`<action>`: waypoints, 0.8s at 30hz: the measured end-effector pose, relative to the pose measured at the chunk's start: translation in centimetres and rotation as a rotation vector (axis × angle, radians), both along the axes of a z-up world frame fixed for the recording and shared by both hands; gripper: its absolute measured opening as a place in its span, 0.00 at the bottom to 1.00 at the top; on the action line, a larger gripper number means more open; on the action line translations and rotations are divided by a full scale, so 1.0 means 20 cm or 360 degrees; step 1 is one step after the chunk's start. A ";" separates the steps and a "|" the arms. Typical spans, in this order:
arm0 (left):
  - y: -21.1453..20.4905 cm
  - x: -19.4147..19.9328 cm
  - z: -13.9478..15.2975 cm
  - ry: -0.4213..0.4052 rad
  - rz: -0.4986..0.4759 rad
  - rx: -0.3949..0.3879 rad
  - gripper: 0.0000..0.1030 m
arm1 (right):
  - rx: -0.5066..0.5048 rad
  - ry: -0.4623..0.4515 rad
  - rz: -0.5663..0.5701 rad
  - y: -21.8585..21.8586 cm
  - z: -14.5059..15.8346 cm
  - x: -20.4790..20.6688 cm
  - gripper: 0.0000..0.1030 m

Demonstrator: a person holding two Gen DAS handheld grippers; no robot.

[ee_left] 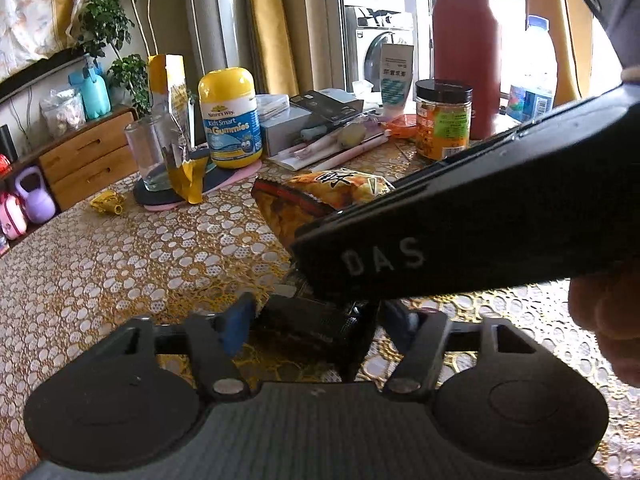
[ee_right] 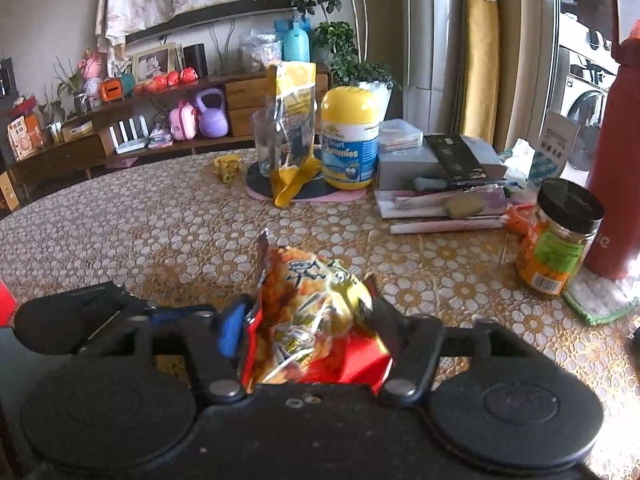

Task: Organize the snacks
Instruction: 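Grasp the black packet with the left gripper while the right grasps the orange chip bag, then carry the black packet and orange chip bag over the box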

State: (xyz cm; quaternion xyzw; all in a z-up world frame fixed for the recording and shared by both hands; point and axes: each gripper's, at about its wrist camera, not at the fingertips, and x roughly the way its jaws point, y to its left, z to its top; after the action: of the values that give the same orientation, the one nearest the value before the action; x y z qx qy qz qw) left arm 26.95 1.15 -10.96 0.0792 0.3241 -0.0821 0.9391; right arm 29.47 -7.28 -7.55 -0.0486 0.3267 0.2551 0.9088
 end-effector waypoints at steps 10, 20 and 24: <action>-0.01 -0.17 0.05 0.0057 0.0105 -0.0054 0.49 | 0.0146 0.0069 -0.0048 -0.17 0.02 -0.12 0.45; -0.03 -0.64 0.21 -0.0015 0.0219 -0.0175 0.49 | 0.0208 -0.0001 -0.0111 -0.35 0.08 -0.55 0.45; -0.03 -0.83 0.26 -0.0050 0.0227 -0.0191 0.49 | 0.0221 0.0002 -0.0142 -0.39 0.08 -0.73 0.45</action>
State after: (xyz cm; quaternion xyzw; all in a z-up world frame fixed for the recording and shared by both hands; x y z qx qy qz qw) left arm 10.35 0.53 -5.73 0.0007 0.3088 -0.0332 0.9506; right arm 14.83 -15.06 -6.04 0.0292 0.3107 0.2363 0.9202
